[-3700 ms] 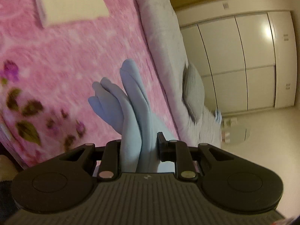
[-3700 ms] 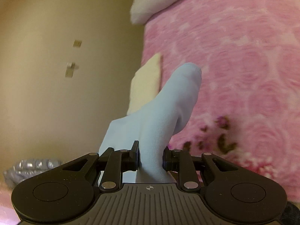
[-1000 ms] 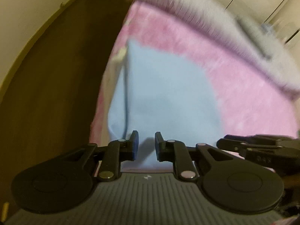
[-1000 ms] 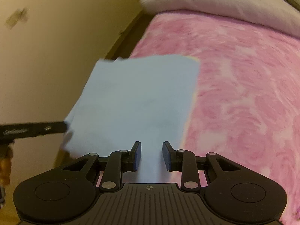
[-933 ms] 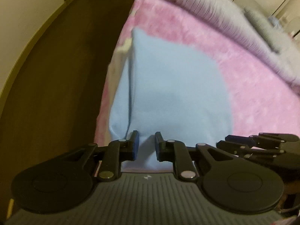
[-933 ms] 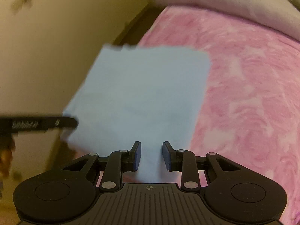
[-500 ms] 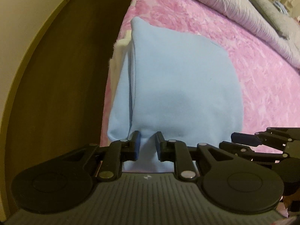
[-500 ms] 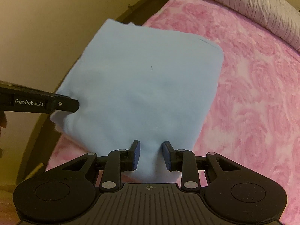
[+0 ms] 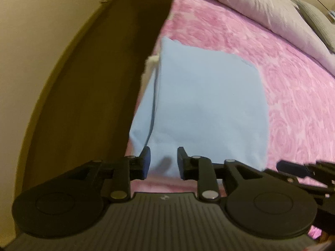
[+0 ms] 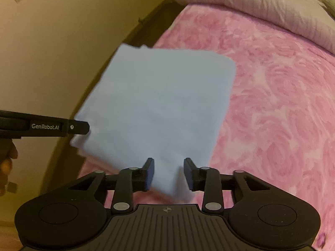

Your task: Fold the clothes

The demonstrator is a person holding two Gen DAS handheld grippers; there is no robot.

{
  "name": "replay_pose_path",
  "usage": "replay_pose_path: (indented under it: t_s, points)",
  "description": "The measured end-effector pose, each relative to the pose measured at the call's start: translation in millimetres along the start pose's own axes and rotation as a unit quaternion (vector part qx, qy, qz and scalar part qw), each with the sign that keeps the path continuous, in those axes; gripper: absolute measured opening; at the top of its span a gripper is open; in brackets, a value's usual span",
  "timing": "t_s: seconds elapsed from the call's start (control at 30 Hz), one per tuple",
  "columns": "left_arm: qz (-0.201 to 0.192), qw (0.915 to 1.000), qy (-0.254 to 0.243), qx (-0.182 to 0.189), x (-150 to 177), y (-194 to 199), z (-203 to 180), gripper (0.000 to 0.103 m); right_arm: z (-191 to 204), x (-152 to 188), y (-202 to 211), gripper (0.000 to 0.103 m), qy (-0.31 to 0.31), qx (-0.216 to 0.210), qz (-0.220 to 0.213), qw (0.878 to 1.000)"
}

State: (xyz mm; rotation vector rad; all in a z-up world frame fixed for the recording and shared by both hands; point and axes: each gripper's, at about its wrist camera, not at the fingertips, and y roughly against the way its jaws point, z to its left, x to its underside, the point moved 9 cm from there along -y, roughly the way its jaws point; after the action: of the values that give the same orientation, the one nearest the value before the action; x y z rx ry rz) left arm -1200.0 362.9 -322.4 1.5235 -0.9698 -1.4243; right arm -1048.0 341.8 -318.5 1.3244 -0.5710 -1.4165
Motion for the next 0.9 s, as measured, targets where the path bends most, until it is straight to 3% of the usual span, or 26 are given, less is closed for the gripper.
replay_pose_path:
  t_s: [0.23,0.57,0.73,0.9]
  points:
    - [-0.035,0.9973,0.039,-0.052,25.8,75.8,-27.1,0.033,-8.2,13.7,63.6,0.037,-0.008,-0.041,-0.013,0.999]
    - [-0.066,0.9844,0.121,-0.109,69.3,168.5,-101.1,0.035,-46.7,21.1,163.4,0.037,0.061,-0.101,-0.047,0.992]
    - [-0.079,0.9742,0.172,-0.123,100.3,192.3,-154.0,0.036,-77.6,33.5,208.4,0.037,0.119,-0.118,-0.035,0.985]
    - [-0.086,0.9629,0.221,-0.128,141.2,201.1,-212.5,0.036,-113.9,52.3,239.3,0.037,0.18,-0.099,-0.027,0.978]
